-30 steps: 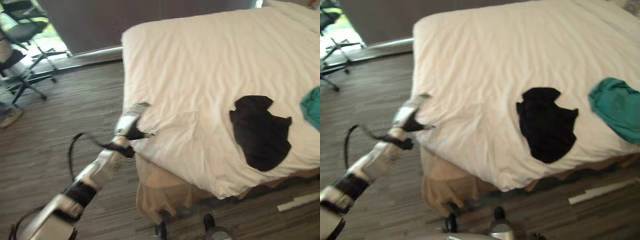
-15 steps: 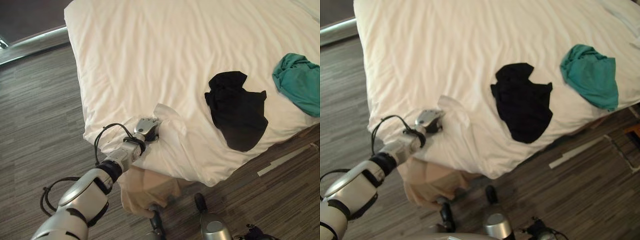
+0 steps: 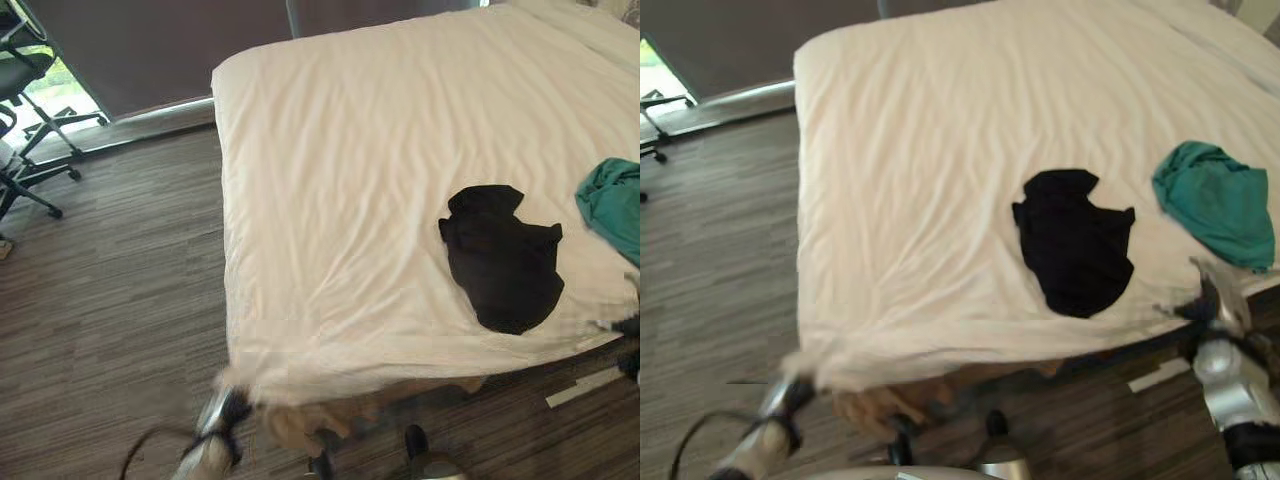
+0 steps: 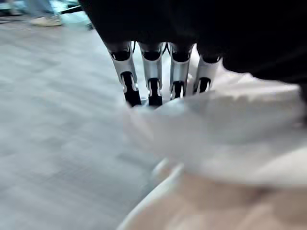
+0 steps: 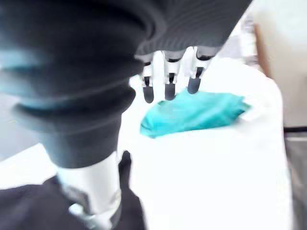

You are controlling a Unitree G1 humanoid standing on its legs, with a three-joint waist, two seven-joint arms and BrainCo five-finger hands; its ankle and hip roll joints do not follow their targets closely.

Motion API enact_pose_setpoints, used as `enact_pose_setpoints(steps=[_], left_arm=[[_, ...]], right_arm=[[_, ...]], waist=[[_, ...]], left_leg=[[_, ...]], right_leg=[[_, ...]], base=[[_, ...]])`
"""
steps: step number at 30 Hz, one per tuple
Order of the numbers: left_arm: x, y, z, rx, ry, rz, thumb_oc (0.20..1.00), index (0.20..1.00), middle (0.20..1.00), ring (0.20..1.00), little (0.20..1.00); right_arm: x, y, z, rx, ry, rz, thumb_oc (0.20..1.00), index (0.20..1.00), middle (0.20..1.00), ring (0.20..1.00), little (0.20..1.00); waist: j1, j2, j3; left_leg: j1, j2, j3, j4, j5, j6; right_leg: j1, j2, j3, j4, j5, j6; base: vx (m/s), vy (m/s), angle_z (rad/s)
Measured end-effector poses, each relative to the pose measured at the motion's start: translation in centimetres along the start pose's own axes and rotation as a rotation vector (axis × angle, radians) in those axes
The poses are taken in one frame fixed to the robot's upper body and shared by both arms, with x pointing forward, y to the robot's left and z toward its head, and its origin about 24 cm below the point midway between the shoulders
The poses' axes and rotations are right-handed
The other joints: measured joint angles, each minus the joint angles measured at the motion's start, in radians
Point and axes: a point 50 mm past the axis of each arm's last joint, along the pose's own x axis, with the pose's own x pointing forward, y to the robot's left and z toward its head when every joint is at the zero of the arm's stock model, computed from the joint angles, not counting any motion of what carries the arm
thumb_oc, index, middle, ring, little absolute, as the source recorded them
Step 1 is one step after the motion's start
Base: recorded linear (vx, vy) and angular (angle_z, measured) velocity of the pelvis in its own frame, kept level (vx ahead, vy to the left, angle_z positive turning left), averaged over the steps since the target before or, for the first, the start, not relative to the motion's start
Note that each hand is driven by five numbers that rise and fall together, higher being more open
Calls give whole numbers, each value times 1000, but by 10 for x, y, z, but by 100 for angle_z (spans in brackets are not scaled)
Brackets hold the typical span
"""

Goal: Tidy up the quilt and then pick up the clothes from the bed and put them into the laundry hamper.

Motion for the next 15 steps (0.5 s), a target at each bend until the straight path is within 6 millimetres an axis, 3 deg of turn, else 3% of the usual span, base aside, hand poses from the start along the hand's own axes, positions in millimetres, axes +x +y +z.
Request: enact_pose_setpoints(steps=[1,2,3,4,5,6,7,8,9,10,12,13,14,15], left_arm=[[-13,-29,-30,36,137,-120,1000,1000,1000,1000,1000],[-26,-49,-51,65,230,-205,1000,1000,1000,1000,1000],[-53,-77,-87,92,349,-320,1000,1000,1000,1000,1000],[-69,-90,-104,103,404,-369,1000,1000,1000,1000,1000],[-91,-103,-127,130,475,-433,1000,1000,1000,1000,1000],[-98,-107,-133,155,488,-458,1000,1000,1000,1000,1000],[-98,-107,-133,155,488,-458,1000,1000,1000,1000,1000],[-93,-96,-134,238,451,-449,1000,1000,1000,1000,1000],[-84,-87,-128,264,408,-415,1000,1000,1000,1000,1000],[-79,-81,-125,270,388,-392,1000,1000,1000,1000,1000],[-60,-66,-103,278,304,-316,1000,1000,1000,1000,1000],[-45,-51,-86,274,249,-251,1000,1000,1000,1000,1000],[-34,-38,-72,264,215,-200,1000,1000,1000,1000,1000],[-14,-11,-42,222,138,-81,1000,1000,1000,1000,1000]], right_arm=[[7,-6,21,27,-86,-35,1000,1000,1000,1000,1000],[8,-8,28,32,-122,-44,909,909,909,909,909],[11,-6,39,32,-163,-38,344,344,344,344,344],[14,-4,51,46,-196,-31,200,200,200,200,200],[16,-1,76,102,-286,-18,200,200,200,200,200],[18,2,95,161,-339,-1,200,200,200,200,200],[18,2,95,161,-339,-1,200,200,200,200,200],[17,3,151,253,-559,50,200,200,200,200,200],[15,7,179,315,-647,86,200,200,200,200,200],[13,7,194,350,-695,99,200,200,200,200,200],[7,10,239,480,-811,141,200,200,200,200,200],[3,6,265,574,-871,159,200,200,200,200,200],[-2,9,275,591,-905,187,200,200,200,200,200],[-9,19,288,694,-905,249,200,200,200,200,200]], waist=[[4,-9,0],[4,-17,-5],[21,-44,-6],[23,-62,-6],[53,-74,-13],[67,-82,-14],[67,-82,-14],[102,-70,-9],[137,-62,-7],[158,-55,-6],[196,-42,18],[190,-49,47],[206,-35,69],[226,-34,110]], left_leg=[[-7,2,-4,0,2,-4],[-6,2,-6,1,7,-9],[-15,2,-22,0,11,-9],[-20,2,-27,1,12,-9],[-38,-2,-38,6,20,-9],[-45,-5,-53,6,25,-9],[-45,-5,-53,6,25,-9],[-66,-15,-83,6,40,-8],[-80,-17,-99,6,40,-7],[-99,-16,-107,6,45,-8],[-163,-17,-136,7,74,-11],[-199,-10,-156,7,86,-17],[-228,-11,-170,7,91,-13],[-277,-11,-194,21,118,-18]], right_leg=[[3,0,-6,0,0,0],[3,1,-7,0,0,0],[1,1,-20,0,-1,-1],[-1,1,-29,0,-1,-2],[-10,-3,-42,0,-1,-2],[-11,-4,-49,0,-1,-2],[-11,-4,-49,0,-1,-2],[-17,-12,-77,1,1,0],[-24,-13,-93,1,1,1],[-36,-13,-104,0,1,1],[-75,-9,-130,6,12,-2],[-104,-3,-142,6,17,-2],[-117,-1,-166,7,16,-5],[-151,3,-191,16,28,-9]], base=[[0,0,0],[-29,-21,16],[-25,-24,23],[-36,-34,36],[-38,-32,32],[-88,-31,22],[-52,-21,50],[-117,-30,58],[-156,-48,64],[-307,-54,40],[-255,-38,42],[-162,-22,52],[-274,-12,65],[-182,3,61]])
